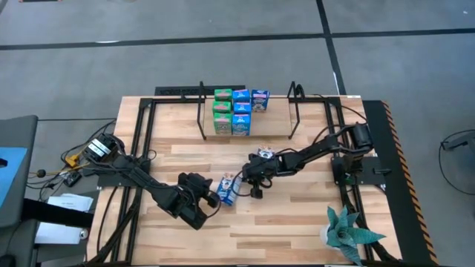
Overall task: Stack cereal on shelf
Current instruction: Put the left blue cereal box on the shelf aligned with the blue cereal box
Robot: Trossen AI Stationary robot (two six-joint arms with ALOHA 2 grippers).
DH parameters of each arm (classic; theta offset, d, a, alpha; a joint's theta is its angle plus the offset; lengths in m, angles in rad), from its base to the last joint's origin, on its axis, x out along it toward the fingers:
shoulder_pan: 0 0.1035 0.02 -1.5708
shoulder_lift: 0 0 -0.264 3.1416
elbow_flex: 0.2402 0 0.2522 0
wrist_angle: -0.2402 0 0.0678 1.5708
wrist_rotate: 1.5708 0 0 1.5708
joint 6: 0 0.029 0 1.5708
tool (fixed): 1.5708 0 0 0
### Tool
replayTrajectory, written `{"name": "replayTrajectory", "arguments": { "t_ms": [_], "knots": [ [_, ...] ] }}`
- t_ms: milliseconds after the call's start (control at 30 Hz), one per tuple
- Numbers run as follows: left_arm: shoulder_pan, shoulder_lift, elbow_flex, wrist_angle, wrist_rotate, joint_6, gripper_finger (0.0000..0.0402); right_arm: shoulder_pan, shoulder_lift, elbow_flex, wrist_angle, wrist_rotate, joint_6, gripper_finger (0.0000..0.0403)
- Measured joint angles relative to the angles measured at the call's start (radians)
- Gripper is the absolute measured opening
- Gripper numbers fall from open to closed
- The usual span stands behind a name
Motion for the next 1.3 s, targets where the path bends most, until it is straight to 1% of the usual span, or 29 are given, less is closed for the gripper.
{"name": "replayTrajectory", "arguments": {
  "t_ms": [167,233,367,467,533,733,867,1000,1100,1167,1233,1300],
  "knots": [
    [0.000,0.000,-0.122,0.273,0.003,-0.029,0.0000,0.001,-0.014,0.005,0.002,-0.002,-0.025,0.0024],
    [0.000,0.000,-0.162,0.339,0.014,-0.047,0.0000,0.000,-0.014,0.012,-0.002,-0.003,-0.042,0.0023],
    [0.000,0.000,-0.194,0.355,0.019,-0.124,0.0000,0.000,-0.014,0.044,-0.014,-0.003,-0.065,0.0020],
    [0.000,0.000,-0.200,0.355,0.020,-0.131,0.0000,0.000,-0.014,0.062,-0.065,-0.003,-0.094,0.0023],
    [0.000,0.000,-0.199,0.355,0.020,-0.128,0.0000,0.000,-0.018,0.081,-0.123,-0.003,-0.122,0.0027],
    [0.001,0.000,-0.199,0.359,0.018,-0.121,0.0000,-0.002,-0.135,0.131,-0.373,-0.004,-0.269,0.0046],
    [0.005,0.000,-0.199,0.356,0.004,-0.104,0.0000,-0.001,-0.210,0.169,-0.416,-0.015,-0.407,0.0089],
    [0.008,-0.001,-0.199,0.357,0.012,-0.104,0.0000,-0.011,-0.223,0.214,-0.416,-0.039,-0.547,0.0168],
    [0.008,-0.001,-0.199,0.372,0.014,-0.084,0.0000,-0.023,-0.193,0.264,-0.409,-0.076,-0.584,0.0239],
    [0.009,-0.001,-0.199,0.377,0.014,-0.060,0.0000,-0.024,-0.151,0.301,-0.404,-0.093,-0.592,0.0278],
    [0.017,-0.001,-0.199,0.391,0.019,-0.041,0.0000,-0.019,-0.116,0.323,-0.430,-0.129,-0.625,0.0305],
    [0.028,-0.001,-0.199,0.401,0.022,-0.018,0.0000,-0.006,-0.070,0.363,-0.410,-0.155,-0.660,0.0318]
  ]
}}
